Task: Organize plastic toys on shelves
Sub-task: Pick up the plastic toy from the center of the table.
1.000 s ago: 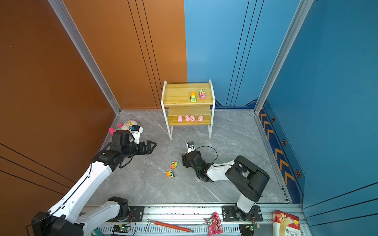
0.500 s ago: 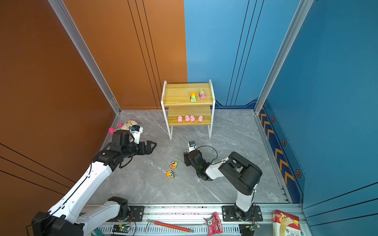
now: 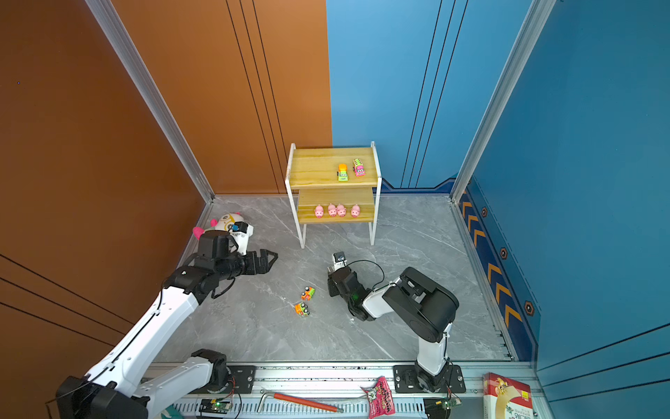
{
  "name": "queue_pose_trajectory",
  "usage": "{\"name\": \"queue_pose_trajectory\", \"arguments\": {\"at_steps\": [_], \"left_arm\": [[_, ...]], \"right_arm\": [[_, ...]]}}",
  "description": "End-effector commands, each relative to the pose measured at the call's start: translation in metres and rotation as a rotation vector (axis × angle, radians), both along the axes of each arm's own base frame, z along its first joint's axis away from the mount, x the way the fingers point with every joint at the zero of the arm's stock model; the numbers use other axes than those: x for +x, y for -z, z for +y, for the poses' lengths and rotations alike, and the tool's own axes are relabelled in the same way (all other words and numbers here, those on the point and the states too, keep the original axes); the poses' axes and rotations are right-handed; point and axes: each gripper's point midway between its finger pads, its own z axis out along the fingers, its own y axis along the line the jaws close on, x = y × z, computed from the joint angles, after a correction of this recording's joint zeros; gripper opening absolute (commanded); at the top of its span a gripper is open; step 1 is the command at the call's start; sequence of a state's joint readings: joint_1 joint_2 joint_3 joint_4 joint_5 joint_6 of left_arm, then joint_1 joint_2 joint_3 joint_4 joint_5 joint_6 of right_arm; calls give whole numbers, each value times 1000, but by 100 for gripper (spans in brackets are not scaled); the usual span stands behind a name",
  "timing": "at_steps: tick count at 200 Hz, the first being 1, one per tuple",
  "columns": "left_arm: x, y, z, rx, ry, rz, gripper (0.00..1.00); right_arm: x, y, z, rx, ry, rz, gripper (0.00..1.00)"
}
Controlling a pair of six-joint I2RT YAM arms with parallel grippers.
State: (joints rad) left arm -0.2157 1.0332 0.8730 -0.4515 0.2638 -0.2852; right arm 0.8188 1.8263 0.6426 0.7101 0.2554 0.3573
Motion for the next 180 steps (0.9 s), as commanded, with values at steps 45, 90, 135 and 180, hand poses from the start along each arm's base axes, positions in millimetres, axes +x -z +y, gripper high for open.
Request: {"name": "queue_pose_trajectory", "arguments": {"at_steps": [45,90,135,180], "left_arm": [[3,-3,1,-24,-6,-10,97],[3,-4,1,-27,-7,-12,97],[3,-4,1,-30,-7,-13,97],[2,-5,1,-31,-5,-16,97]], "right_arm": [[-3,-32,5,0,-44,-30,27],[-12,-64,4,7,-81,-35,24],[-14,-135,8,7,-103,-62,24],[-5,-232,-1,-24,-66,-161,24]]}}
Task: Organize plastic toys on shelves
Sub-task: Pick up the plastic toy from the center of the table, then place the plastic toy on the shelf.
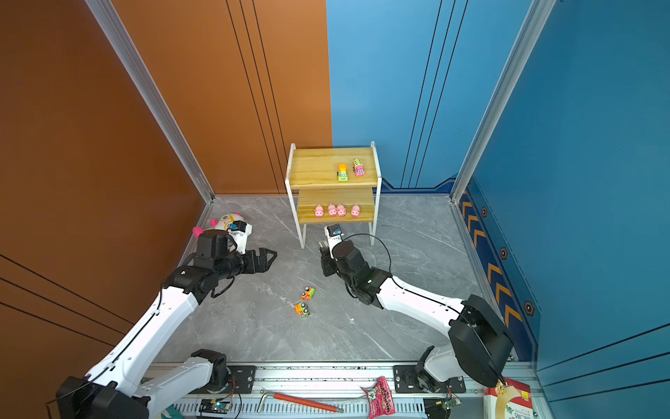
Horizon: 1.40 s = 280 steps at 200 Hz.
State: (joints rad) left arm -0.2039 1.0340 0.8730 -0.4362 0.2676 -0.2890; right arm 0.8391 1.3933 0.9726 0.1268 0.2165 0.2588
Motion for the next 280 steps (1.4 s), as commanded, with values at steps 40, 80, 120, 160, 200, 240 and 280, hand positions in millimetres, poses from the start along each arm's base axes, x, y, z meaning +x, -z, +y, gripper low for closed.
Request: {"name": "queue_pose_trajectory", "arguments": {"at_steps": [40,80,120,160,200,240,280], "left_arm": [[-3,-6,-7,-26,32,-20,97],[-8,-10,-17,-20,71,-44,97],[-9,-9,-20,-18,81,-43,97],[-10,-10,-21,-23,87,-41,97],[-11,-10,-22,-26,90,-41,97],[-11,-10,-23,-30,91,-41,97],[-11,-9,-22,-27,91,-38,97]], "right_arm": [[20,-94,-21,-73,64,-71,24],[44,-150,-16,-55,105,-143,25],[72,-167,-9,-68,171,-158,24],[98,-176,-4,-80,240,-184,25],[117,-175,-3,-128,309,-205,25],[129,-174,-8,-147,357,-213,26],[139,-165,-12,-162,380,-194,26]]}}
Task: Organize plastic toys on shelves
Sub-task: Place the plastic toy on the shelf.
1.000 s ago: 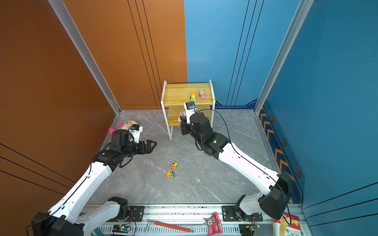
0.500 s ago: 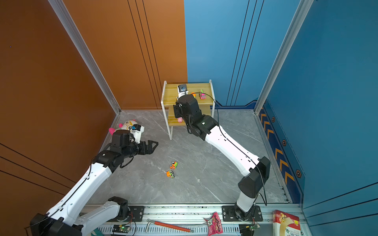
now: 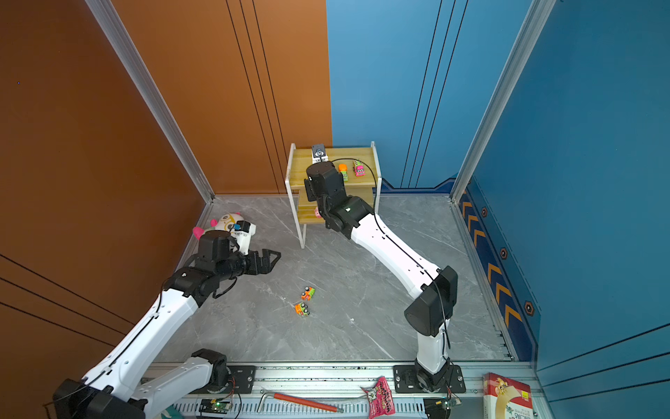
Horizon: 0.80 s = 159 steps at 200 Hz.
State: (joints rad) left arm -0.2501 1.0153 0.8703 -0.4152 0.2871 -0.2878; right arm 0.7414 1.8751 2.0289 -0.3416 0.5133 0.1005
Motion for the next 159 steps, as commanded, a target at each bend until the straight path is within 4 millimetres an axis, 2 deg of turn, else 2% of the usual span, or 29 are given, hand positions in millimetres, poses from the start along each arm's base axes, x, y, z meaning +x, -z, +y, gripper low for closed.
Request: {"name": "queue_pose_trajectory", "arguments": {"at_steps": [1,35,159], "left_arm": [[-5,-1,-5,-9,29,-6,97],[-4,0,-5,-8,28,-2,97],[-4,1,-5,-10,27,0,96]], "right_arm": [[7,-1,-11,-25,51,2,26],[16,4,-16,-9,67,15,26],[24,11,-8,-16,62,33,27]]}}
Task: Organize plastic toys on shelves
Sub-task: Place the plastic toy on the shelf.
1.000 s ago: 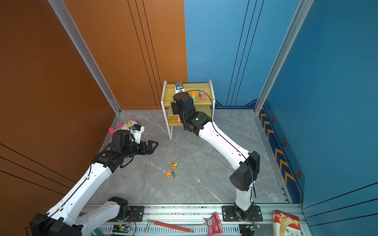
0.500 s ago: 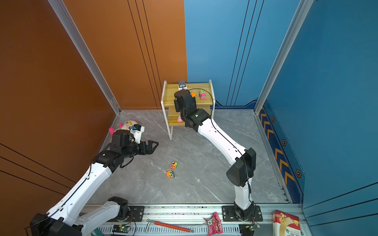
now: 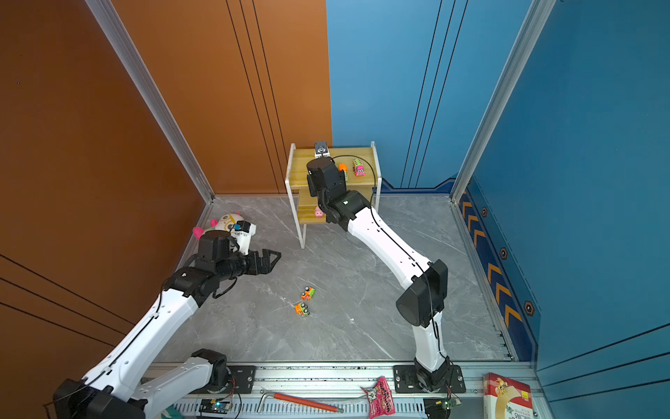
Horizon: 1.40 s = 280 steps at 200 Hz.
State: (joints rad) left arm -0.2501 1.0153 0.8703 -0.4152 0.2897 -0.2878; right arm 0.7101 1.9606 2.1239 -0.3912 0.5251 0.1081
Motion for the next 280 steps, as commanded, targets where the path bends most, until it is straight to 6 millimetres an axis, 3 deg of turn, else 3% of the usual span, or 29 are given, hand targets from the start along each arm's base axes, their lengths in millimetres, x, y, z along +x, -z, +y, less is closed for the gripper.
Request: {"name": "queue_pose_trajectory", "arguments": {"at_steps": [1,10,14,52,243,280], "left_arm": [[-4,1,-4,-8,25,-1,97],[-4,1,-4,-9,24,-1,97],[-4,1,-4,-9,23,-1,97],[-3,0,-3,-9,21,-5,97],[-3,-3,-1,-13,13,-11,97],[-3,-2,-1,-14,13,-9,96]], "right_arm": [[1,-3,-3,6,18,4,27],[1,-2,-3,7,18,6,28],[9,-2,-17,8,47,6,28],[12,1,-20,5,53,12,28],[18,2,-11,-6,27,26,34],[18,-9,-13,-7,26,3,36]]}}
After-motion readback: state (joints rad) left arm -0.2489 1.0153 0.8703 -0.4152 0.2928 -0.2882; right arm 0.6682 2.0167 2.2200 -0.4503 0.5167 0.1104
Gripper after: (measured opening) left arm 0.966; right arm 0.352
